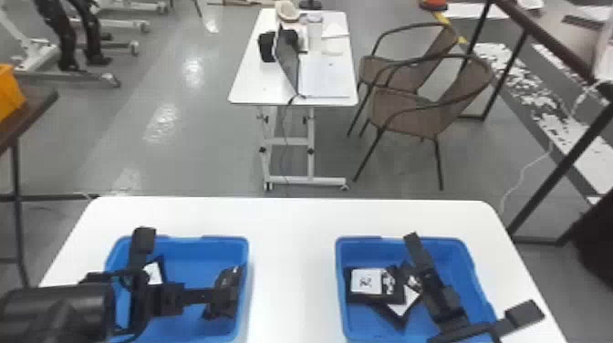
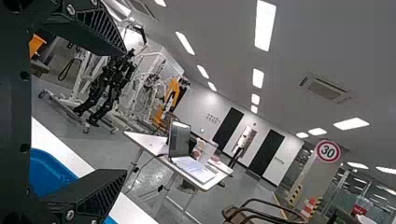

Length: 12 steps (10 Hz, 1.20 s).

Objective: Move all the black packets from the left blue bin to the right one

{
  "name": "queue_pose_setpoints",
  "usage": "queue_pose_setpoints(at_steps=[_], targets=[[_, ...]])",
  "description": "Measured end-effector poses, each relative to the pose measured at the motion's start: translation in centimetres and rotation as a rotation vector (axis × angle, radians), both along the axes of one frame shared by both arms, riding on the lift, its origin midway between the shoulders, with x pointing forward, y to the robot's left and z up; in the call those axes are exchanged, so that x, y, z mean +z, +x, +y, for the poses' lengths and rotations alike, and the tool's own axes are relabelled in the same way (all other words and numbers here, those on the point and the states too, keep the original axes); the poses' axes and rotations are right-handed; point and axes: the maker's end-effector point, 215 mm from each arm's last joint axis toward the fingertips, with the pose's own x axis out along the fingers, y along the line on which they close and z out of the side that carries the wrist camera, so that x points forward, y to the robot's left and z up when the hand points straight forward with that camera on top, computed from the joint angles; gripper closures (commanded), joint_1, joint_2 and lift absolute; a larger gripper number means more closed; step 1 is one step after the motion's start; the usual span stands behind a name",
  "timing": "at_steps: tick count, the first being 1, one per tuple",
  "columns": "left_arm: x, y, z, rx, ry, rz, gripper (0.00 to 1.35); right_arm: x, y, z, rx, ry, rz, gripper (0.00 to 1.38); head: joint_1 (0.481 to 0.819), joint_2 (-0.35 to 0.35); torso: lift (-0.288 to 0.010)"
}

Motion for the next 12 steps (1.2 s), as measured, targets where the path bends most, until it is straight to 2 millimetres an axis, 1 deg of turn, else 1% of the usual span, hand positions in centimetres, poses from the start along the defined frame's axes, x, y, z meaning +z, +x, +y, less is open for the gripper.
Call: queue_pose_setpoints(at_steps=[2,3,4,5,6,7,8,9,10,11,12], targets=[[4.2,-0.5,-0.6,-0.08,-0.038,-0.086,0.82,0.2,0.2,0.6,0.017,0.007,0.0,0.11,0.695,-0.015,0.0],[6.2,-0.3,-0.9,-0.152,-0.012,-0.133,0.82,0.5,0.4,0.9,0.024,0.008,-0.008,0.11,0.695,-0.016,0.0],[8.1,0.5,-1.4,-0.223,0.041,-0.189,0.82,1.2,0.8,1.2,0.031,0.002,-0.023,0.11,0.695,-0.018,0.0],[10.0,1.5,-2.5,-0.285,0.063,-0.251,0.82,2.2,1.4,1.7,0.045,-0.014,-0.044,0.11,0.695,-0.02,0.0],[11.5,2.5,-4.0,-0.316,0.036,-0.305,0.82,3.2,1.9,2.4,0.065,-0.023,-0.07,0.11,0.695,-0.029,0.0],[13.1,3.1,-6.5,-0.325,-0.072,-0.349,0.82,3.8,2.3,3.1,0.08,-0.022,-0.085,0.11,0.695,-0.044,0.0],[14.9,3.6,-9.0,-0.309,-0.229,-0.393,0.82,4.0,2.4,3.5,0.087,-0.02,-0.09,0.11,0.695,-0.075,0.0],[16.0,4.2,-9.9,-0.306,-0.272,-0.425,0.82,4.1,2.4,3.7,0.092,-0.018,-0.092,0.11,0.695,-0.082,0.0],[16.4,5.0,-10.2,-0.329,-0.235,-0.443,0.82,4.3,2.4,3.9,0.098,-0.018,-0.094,0.11,0.695,-0.084,0.0],[16.7,5.4,-11.2,-0.368,-0.21,-0.449,0.82,4.8,2.8,4.4,0.11,-0.033,-0.104,0.06,0.695,-0.088,0.0],[16.4,5.5,-12.5,-0.413,-0.194,-0.444,0.82,5.7,3.4,4.9,0.129,-0.076,-0.126,0.04,0.695,-0.096,0.0]])
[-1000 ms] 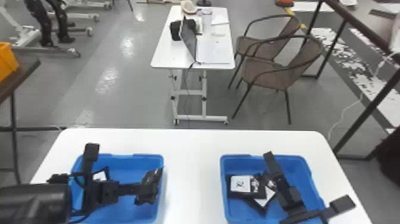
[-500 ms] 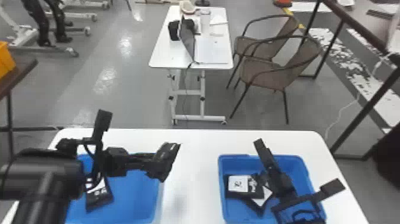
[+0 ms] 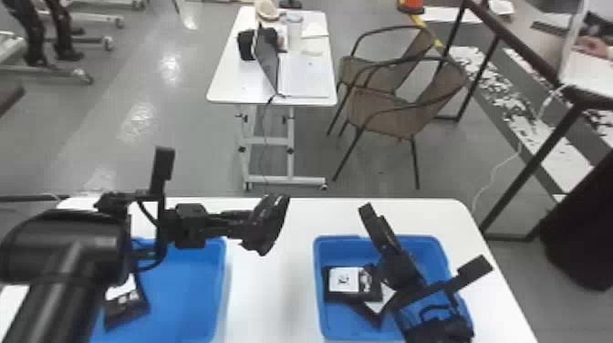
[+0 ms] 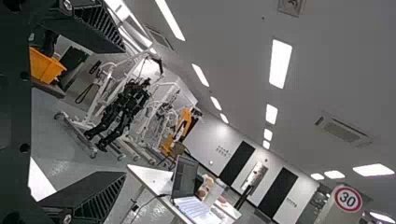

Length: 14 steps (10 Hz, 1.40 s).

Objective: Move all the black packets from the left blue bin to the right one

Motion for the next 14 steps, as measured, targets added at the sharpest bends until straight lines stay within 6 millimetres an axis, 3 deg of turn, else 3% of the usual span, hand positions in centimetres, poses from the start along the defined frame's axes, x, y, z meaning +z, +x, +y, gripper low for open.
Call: queue_pose_setpoints(at_steps=[3,6,10,14], targets=[[-1.1,0.4,-4.2,-0.109,0.095,-0.048,0.82,2.7,1.9,0.8,0.037,-0.091,-0.06,0.15,0.695,-0.125,0.0],[-0.8,2.5,-7.8,-0.156,0.225,-0.202,0.82,3.3,2.6,2.1,0.073,-0.108,-0.062,0.16,0.695,-0.147,0.0],[-1.3,3.5,-10.8,-0.166,0.33,-0.371,0.82,4.0,3.4,1.8,0.064,-0.106,-0.061,0.16,0.695,-0.179,0.0],[1.0,4.6,-11.6,-0.084,0.246,-0.477,0.82,3.7,3.3,1.5,0.059,-0.1,-0.053,0.16,0.695,-0.188,0.0]])
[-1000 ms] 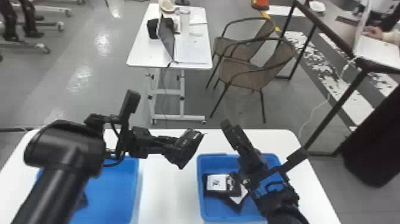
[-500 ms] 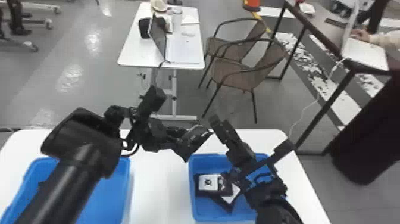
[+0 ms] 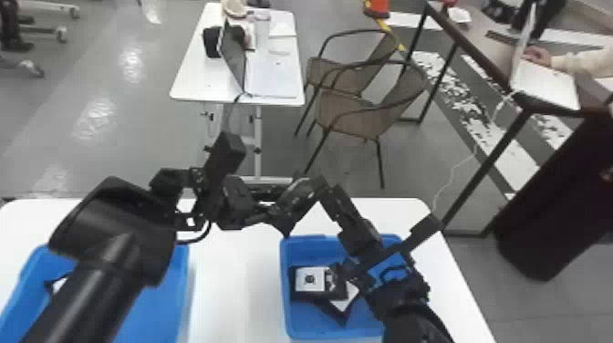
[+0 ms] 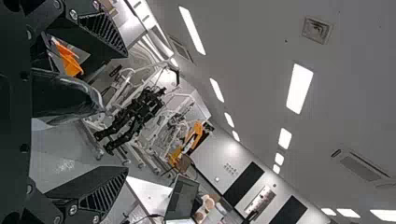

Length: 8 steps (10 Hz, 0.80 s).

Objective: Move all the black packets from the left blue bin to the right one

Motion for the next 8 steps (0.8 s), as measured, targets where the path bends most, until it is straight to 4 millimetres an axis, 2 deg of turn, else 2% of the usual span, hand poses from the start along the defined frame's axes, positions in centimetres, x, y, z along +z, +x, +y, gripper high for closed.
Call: queue_pose_setpoints(at_steps=[4,6,7,8], targets=[[1.1,-0.5,-1.0,-0.004,-0.074,0.008,0.82,0.4,0.6,-0.3,-0.006,-0.022,-0.006,0.16,0.695,-0.199,0.0],[1.2,-0.6,-1.6,-0.018,-0.066,0.008,0.82,1.1,0.8,0.5,0.01,-0.025,-0.018,0.16,0.695,-0.2,0.0],[1.3,-0.6,-1.7,-0.019,-0.062,0.009,0.82,1.4,0.7,1.3,0.025,-0.025,-0.023,0.28,0.695,-0.197,0.0],[1.2,-0.5,-1.8,-0.019,-0.06,0.013,0.82,1.3,0.6,2.1,0.043,-0.026,-0.019,0.59,0.695,-0.189,0.0]])
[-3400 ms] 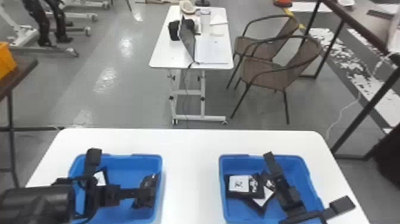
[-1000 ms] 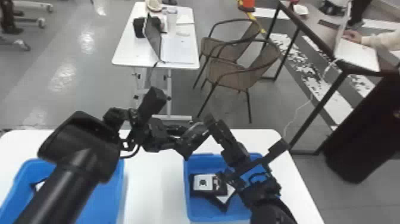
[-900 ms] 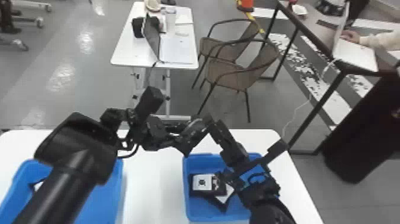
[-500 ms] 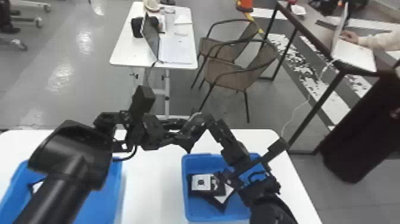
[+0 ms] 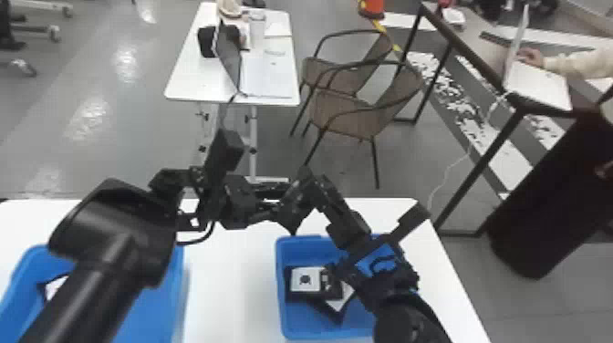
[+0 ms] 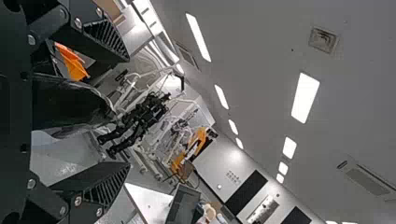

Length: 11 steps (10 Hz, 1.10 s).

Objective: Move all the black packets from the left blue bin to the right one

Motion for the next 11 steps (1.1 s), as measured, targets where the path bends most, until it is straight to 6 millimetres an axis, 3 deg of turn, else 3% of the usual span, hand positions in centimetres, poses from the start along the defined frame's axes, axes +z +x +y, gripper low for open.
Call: queue_pose_setpoints(at_steps=[2,3,6,8,9,10,11], targets=[[0.1,0.1,-0.2,-0.002,0.001,0.002,0.82,-0.6,-0.5,1.7,0.042,-0.002,0.022,0.83,0.695,-0.173,0.0],[0.2,0.2,-0.3,-0.004,0.001,0.002,0.82,-1.2,-0.7,2.5,0.063,-0.008,0.037,1.03,0.695,-0.169,0.0],[0.2,0.1,-0.5,-0.009,0.001,0.006,0.81,-1.5,-0.6,3.1,0.079,-0.028,0.044,1.06,0.695,-0.162,0.0],[0.0,-0.2,-0.6,-0.013,0.0,0.017,0.46,-1.6,-0.5,2.4,0.056,-0.017,0.041,1.06,0.695,-0.167,0.0],[-0.2,-0.5,-0.1,-0.017,-0.008,0.029,0.39,-1.9,-0.4,1.6,0.035,-0.012,0.048,1.06,0.695,-0.171,0.0],[-0.7,-0.8,1.0,-0.002,-0.018,0.056,0.36,-2.6,-0.3,0.2,0.005,-0.015,0.059,1.06,0.695,-0.176,0.0],[-1.2,-0.9,2.8,0.042,-0.032,0.086,0.18,-3.4,-0.5,-1.7,-0.03,-0.018,0.073,1.06,0.695,-0.178,0.0]])
